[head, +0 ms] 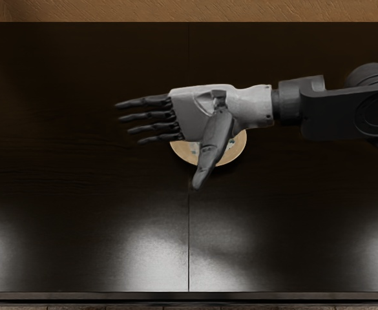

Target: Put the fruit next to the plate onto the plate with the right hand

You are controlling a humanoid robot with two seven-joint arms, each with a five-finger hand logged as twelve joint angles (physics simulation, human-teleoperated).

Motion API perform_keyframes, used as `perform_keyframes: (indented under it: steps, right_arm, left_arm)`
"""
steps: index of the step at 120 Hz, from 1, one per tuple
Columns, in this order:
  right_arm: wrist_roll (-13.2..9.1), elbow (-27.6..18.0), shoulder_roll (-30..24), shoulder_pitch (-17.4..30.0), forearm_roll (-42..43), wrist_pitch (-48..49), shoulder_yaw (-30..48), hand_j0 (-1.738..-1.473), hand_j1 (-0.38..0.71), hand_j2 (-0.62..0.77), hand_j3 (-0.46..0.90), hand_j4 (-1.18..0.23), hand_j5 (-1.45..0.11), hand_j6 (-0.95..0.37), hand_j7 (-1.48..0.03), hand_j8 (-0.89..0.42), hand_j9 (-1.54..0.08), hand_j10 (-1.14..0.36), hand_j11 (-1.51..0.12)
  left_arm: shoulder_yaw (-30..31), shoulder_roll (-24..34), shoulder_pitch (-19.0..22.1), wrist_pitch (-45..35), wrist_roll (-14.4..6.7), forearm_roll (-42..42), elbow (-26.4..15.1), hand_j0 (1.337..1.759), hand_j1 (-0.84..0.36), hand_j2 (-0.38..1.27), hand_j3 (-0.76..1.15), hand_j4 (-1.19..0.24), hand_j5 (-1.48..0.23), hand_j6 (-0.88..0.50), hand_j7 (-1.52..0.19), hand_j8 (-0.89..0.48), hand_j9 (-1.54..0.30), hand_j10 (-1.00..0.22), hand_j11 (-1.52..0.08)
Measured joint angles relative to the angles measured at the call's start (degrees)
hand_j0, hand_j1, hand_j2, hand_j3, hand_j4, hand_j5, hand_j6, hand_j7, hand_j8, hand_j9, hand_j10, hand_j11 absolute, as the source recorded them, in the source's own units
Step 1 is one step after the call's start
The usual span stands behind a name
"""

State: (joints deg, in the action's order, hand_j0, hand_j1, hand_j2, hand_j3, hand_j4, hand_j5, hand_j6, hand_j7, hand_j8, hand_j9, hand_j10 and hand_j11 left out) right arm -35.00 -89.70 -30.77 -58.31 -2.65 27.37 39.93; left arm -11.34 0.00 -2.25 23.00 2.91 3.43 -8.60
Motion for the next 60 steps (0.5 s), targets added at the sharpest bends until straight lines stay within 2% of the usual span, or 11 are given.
perform_keyframes:
  steps: [13, 33, 60]
  right_arm:
    - [0.0, -0.1, -6.6, 3.5, -4.7, 4.9, 2.4, -1.658, -0.34, 0.0, 0.0, -0.01, -0.01, 0.0, -0.01, 0.0, -0.01, 0.0, -0.01]
    - [0.0, 0.4, -18.2, 7.7, -11.2, 7.1, 3.3, -1.658, -0.35, 0.0, 0.0, 0.0, 0.0, 0.0, 0.0, 0.0, 0.0, 0.0, 0.0]
    - [0.0, 1.4, -28.5, 10.5, -15.1, 7.6, 3.0, -1.658, -0.35, 0.0, 0.0, 0.0, 0.0, 0.0, 0.0, 0.0, 0.0, 0.0, 0.0]
  left_arm:
    - [0.0, 0.0, 0.0, 0.0, 0.0, 0.0, 0.0, 1.658, 0.33, 0.0, 0.0, -0.01, -0.02, -0.01, -0.02, -0.01, -0.02, -0.01, -0.02]
    - [0.0, 0.0, 0.0, 0.0, 0.0, 0.0, 0.0, 1.658, 0.33, 0.0, 0.0, -0.01, -0.02, -0.01, -0.02, -0.01, -0.02, -0.01, -0.02]
    - [0.0, 0.0, 0.0, 0.0, 0.0, 0.1, 0.1, 1.658, 0.33, 0.0, 0.0, -0.01, -0.02, -0.01, -0.02, -0.01, -0.02, -0.01, -0.02]
